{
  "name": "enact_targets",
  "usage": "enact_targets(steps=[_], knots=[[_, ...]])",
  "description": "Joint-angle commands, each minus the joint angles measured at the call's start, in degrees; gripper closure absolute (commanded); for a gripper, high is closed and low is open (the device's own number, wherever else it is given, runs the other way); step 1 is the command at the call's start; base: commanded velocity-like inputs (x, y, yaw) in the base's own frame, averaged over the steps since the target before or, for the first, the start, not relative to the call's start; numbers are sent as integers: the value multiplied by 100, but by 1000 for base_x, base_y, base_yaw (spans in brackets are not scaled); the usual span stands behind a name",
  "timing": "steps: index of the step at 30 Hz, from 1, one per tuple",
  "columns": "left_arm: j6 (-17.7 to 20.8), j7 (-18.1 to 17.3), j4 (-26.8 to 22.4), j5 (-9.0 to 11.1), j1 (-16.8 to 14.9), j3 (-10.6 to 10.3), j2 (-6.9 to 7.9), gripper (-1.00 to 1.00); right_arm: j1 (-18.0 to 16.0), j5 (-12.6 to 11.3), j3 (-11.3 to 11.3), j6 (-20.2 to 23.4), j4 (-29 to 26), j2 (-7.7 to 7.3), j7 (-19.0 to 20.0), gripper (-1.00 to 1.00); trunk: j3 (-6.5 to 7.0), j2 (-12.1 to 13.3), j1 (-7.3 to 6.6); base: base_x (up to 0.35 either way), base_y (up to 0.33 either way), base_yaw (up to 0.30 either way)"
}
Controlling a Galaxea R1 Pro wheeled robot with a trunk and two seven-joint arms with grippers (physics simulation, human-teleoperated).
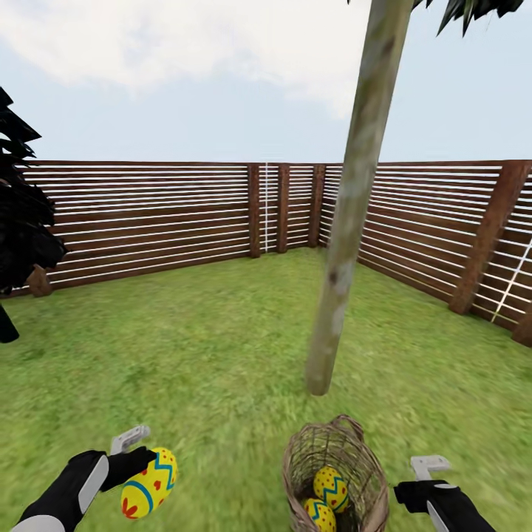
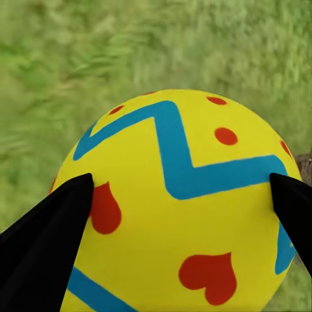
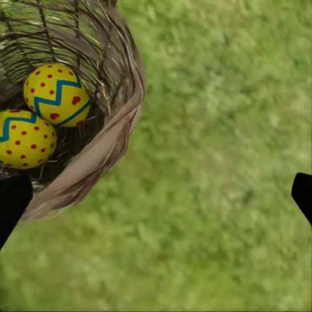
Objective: Take the three Easter eggs out of the wicker basket on the lawn in the garden, then place them on the lawn next to a single tree (choose any tree) so that all three eggs are next to the same tree and none are left in the basket.
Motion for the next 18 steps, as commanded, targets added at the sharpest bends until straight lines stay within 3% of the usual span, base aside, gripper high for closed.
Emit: enact_targets(steps=[1, 8, 18], knots=[[37, -22, -5, 8, -3, 28, -1, 100, -3, -43, 26, 31, -11, -7, -20, -100, -6, -4, 2, 222, 292, 0], [40, -22, -6, 8, -3, 38, 56, 100, -1, -46, 22, 30, -10, -9, -16, -100, -6, -4, 2, 214, 293, 0], [41, -22, -6, 5, -3, 30, 52, 100, -3, -47, 15, 31, -11, -16, -19, -100, -6, -4, 2, 113, 318, 0]])
